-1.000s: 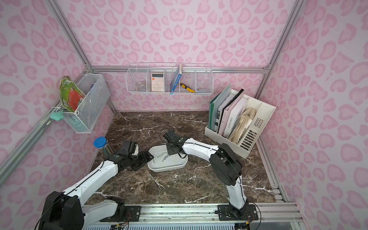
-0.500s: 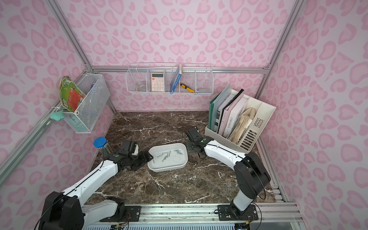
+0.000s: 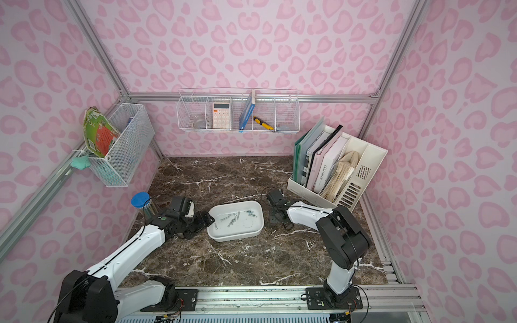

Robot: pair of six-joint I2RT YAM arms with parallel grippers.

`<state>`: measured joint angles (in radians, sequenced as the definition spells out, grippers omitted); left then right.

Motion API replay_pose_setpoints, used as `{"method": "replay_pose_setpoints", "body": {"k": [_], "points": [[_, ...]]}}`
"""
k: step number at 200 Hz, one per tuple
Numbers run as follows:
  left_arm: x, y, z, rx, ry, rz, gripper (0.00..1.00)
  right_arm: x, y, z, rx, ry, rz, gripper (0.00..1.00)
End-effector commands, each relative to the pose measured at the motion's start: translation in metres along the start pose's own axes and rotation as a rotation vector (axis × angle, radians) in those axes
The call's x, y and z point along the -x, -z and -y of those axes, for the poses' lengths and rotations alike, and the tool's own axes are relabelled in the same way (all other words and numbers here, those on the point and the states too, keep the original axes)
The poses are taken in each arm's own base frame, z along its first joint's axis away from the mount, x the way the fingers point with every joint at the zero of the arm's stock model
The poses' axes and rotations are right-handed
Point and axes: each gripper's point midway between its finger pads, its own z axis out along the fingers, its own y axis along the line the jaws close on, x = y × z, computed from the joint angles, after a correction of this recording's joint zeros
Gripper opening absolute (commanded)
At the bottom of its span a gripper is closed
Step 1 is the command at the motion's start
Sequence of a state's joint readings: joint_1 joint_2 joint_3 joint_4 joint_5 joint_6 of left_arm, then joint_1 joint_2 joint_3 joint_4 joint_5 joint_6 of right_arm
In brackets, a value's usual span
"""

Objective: Take out the screws from the storage box
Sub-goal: Place the screw at the center of the board, then pick up the screw from the storage box.

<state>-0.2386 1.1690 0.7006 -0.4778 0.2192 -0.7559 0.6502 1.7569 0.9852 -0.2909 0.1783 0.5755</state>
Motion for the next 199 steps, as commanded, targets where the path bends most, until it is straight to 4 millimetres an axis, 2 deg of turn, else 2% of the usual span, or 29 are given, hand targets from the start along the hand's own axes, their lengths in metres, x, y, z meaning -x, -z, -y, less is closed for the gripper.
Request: {"method": "replay_pose_setpoints", "body": {"k": [1,36,75,97,117,140,157,167,170,199], "points": [[-0.003,0.001,-0.006,0.027,-0.008,-0.006,0.82,0.004,-0.001,-0.003,0.015,-0.02,0.015,0.13],[-0.003,0.002,-0.007,0.033,-0.007,-0.005,0.82,0.012,0.008,-0.001,0.002,-0.037,0.033,0.24],[0.001,0.011,-0.009,0.05,-0.019,0.028,0.83,0.04,0.043,-0.015,0.058,-0.049,0.12,0.3],[0.001,0.016,-0.011,0.055,-0.023,0.044,0.83,0.056,0.068,-0.037,0.112,-0.02,0.193,0.36],[0.0,0.017,-0.015,0.065,-0.025,0.05,0.83,0.065,0.083,-0.059,0.136,-0.01,0.211,0.36],[-0.002,0.017,-0.02,0.079,-0.02,0.056,0.83,0.063,0.089,-0.108,0.254,0.023,0.182,0.34],[-0.002,0.017,-0.023,0.092,-0.005,0.068,0.84,0.054,0.087,-0.145,0.293,0.083,0.166,0.29],[-0.002,0.017,-0.025,0.093,0.002,0.069,0.84,0.045,0.076,-0.157,0.278,0.109,0.131,0.27],[-0.002,0.017,-0.024,0.091,0.002,0.071,0.84,0.05,0.079,-0.165,0.287,0.109,0.14,0.26],[-0.004,0.018,-0.025,0.085,0.01,0.07,0.84,0.037,0.051,-0.187,0.297,0.136,0.067,0.25]]}}
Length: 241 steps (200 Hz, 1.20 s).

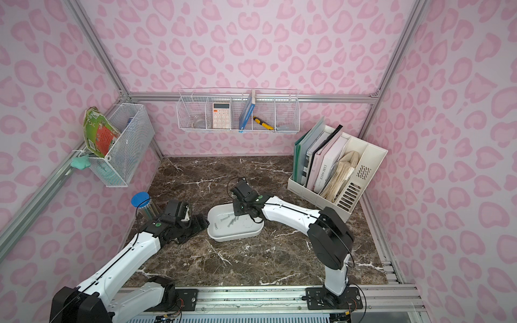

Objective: Take out the screws from the storage box
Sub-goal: Pick up the screw from the storage box.

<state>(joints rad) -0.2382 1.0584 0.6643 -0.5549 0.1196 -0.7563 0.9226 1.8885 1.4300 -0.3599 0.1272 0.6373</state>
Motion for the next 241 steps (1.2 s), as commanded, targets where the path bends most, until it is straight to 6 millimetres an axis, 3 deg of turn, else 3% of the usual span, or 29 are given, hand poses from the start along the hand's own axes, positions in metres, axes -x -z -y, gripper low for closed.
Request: {"method": "replay_pose_setpoints", "body": {"k": [1,110,229,241], "points": [[-0.001,0.001,-0.003,0.01,0.009,0.003,0.84,-0.017,-0.017,-0.004,-0.004,-0.006,-0.073,0.25],[-0.008,0.0,-0.008,0.006,0.008,-0.009,0.85,-0.043,-0.066,0.006,-0.073,-0.003,-0.162,0.26],[-0.011,-0.005,-0.009,0.007,0.013,-0.023,0.85,-0.063,-0.089,0.036,-0.22,0.014,-0.207,0.21],[-0.012,-0.006,-0.011,0.013,0.015,-0.024,0.85,-0.067,-0.092,0.039,-0.234,0.016,-0.223,0.17]]}}
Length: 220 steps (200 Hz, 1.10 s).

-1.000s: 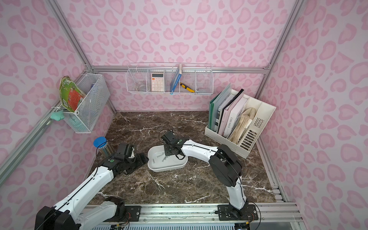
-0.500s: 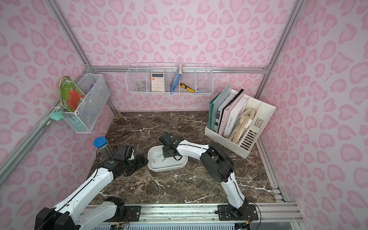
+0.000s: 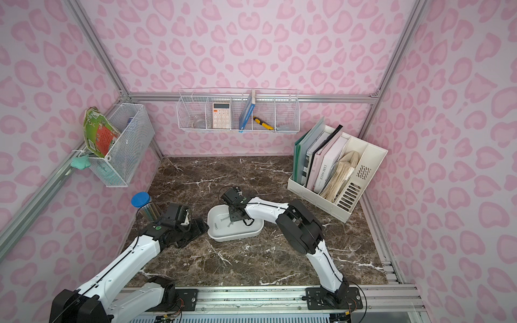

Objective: Take out the screws from the storage box
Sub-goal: Pick up the screw from the storage box.

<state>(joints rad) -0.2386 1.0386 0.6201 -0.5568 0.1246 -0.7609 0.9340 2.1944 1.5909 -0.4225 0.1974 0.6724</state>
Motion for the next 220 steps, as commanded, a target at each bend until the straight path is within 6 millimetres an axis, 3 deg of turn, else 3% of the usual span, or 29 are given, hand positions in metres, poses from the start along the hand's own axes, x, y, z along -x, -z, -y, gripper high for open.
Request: {"method": "replay_pose_setpoints", "body": {"k": [1,52,119,160,188,220], "points": [[0.0,-0.001,0.0,-0.001,0.008,-0.002,0.85,-0.024,-0.012,0.018,-0.072,0.01,-0.088,0.17],[-0.002,-0.001,0.0,-0.003,0.01,-0.006,0.85,-0.026,-0.01,0.018,-0.081,0.013,-0.099,0.04],[-0.002,0.001,0.002,-0.014,0.012,-0.007,0.85,0.005,0.033,-0.001,0.008,0.003,0.028,0.02],[-0.002,0.0,0.005,-0.026,0.014,-0.017,0.85,0.013,0.05,-0.003,0.033,-0.004,0.064,0.02],[-0.002,-0.001,0.007,-0.036,0.011,-0.021,0.85,0.023,0.07,0.009,0.003,-0.013,0.118,0.02],[-0.001,-0.002,0.008,-0.033,0.007,-0.025,0.85,0.038,0.112,0.038,-0.034,-0.043,0.201,0.02]]}}
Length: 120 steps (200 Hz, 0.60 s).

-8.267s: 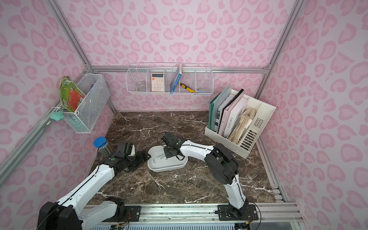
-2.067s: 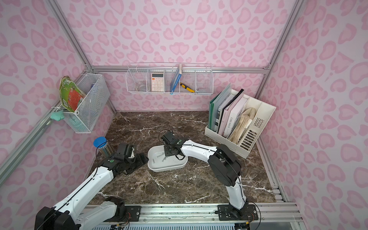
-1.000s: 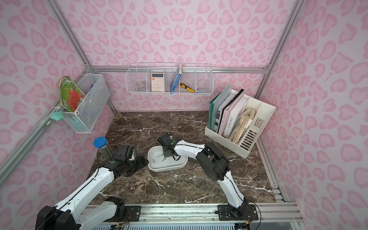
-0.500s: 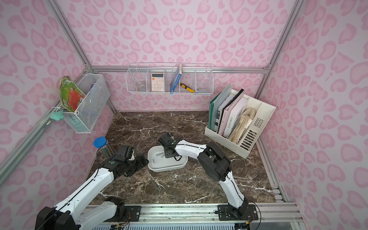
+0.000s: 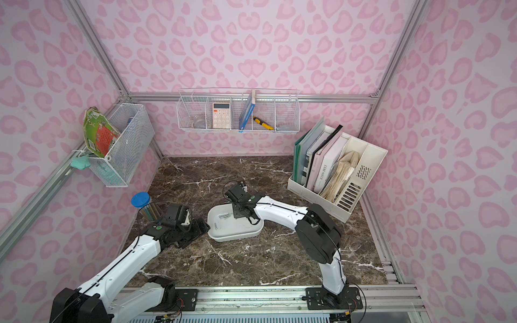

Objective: Take out the screws from the storage box
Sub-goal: Pick up the screw from the storage box, then place the screw at the center of the board.

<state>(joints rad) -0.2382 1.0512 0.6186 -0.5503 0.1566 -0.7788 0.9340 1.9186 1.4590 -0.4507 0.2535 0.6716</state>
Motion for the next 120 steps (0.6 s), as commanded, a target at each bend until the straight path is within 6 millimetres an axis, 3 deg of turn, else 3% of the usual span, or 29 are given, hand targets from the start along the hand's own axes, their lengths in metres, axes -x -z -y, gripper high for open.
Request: {"method": "replay_pose_setpoints", "body": {"k": [1,16,20,42,61,120], "points": [[0.003,0.0,0.005,-0.014,-0.013,0.003,0.84,0.018,0.026,0.022,-0.051,-0.015,0.08,0.02],[0.005,0.0,0.006,-0.012,-0.014,0.004,0.85,0.029,0.046,0.04,-0.063,-0.044,0.124,0.02],[0.005,0.0,0.006,-0.013,-0.014,0.004,0.85,0.02,0.045,0.051,-0.081,-0.045,0.109,0.02],[0.006,-0.001,0.009,-0.018,-0.015,-0.001,0.85,0.015,0.052,0.091,-0.107,-0.1,0.114,0.02],[0.006,-0.003,0.011,-0.024,-0.017,-0.007,0.85,0.001,0.048,0.116,-0.123,-0.132,0.088,0.03],[0.005,-0.007,0.013,-0.026,-0.021,-0.03,0.85,-0.045,0.005,0.124,-0.106,-0.129,-0.035,0.04]]}}
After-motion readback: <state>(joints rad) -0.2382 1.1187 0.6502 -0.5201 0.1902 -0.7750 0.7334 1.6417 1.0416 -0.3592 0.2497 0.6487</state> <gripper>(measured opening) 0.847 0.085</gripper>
